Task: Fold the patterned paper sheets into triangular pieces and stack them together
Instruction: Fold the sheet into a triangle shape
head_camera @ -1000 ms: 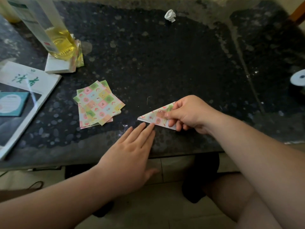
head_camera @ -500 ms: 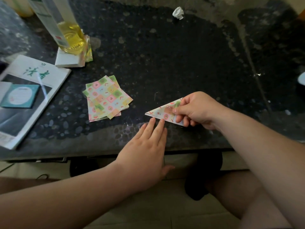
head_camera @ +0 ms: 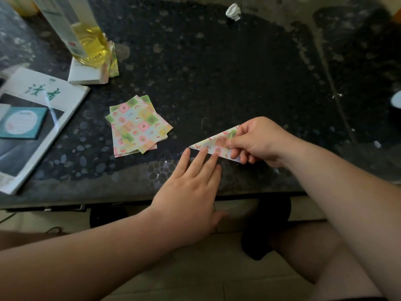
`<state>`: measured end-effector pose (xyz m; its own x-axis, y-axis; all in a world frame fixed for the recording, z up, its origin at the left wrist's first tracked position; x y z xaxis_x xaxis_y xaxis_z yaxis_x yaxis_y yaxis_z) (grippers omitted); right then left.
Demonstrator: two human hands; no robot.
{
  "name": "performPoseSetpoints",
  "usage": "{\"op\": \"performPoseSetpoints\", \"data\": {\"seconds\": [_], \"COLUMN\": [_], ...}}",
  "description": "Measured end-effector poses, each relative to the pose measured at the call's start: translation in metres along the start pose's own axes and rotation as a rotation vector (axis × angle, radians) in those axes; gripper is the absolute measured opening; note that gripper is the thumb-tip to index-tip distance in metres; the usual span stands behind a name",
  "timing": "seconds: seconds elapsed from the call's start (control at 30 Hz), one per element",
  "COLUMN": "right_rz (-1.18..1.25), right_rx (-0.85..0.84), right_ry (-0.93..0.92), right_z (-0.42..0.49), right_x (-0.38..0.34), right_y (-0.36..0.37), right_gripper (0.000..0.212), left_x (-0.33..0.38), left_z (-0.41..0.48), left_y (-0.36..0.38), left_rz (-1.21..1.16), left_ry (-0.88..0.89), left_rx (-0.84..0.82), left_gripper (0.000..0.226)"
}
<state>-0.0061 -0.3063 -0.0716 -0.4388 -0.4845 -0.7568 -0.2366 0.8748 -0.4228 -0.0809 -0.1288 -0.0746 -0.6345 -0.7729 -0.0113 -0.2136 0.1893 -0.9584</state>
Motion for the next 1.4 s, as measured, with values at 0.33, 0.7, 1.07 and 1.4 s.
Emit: {"op": "performPoseSetpoints", "data": {"seconds": [0.33,0.7,1.07,1.4], "right_rz": [0.009,-0.010,0.001,0.024], "right_rx": [0.005,0.009,-0.006,-0.012], "right_ry": [-0.008,0.010,0.006,0.011], "right_z": [0.002,0.002,0.001,0.002], "right_x": [0.002,0.001,0.002,0.004], "right_y": [0.000,0.000,0.000,0.001], "right_gripper": [0.015,0.011,0.012,0.017], "left_x": [0.005,0.004,0.004,-0.005], "left_z": [0.002,0.004,0.006,0.012], "left_y": [0.002,-0.001,-0.006,-0.006], "left_rz": [-0.008,-0.035,-0.002,-0.056], "left_ry": [-0.047,-0.076,-0.100,-0.152], "left_rx": [-0.025,-0.044,-0.057,0.013], "left_gripper": [0.096,0.091,0.094,0.098]}}
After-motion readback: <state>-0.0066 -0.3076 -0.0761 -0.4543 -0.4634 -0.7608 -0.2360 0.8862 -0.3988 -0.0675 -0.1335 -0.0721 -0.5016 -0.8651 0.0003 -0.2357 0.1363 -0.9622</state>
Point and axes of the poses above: each hand's wrist, its own z-axis towards the middle knuckle, its own y-axis out of the palm, x = y × z, the point moved 4 cm from there along z, towards the middle knuckle, and after that the axes turned 7 degrees about -y, right-handed, at the moved point
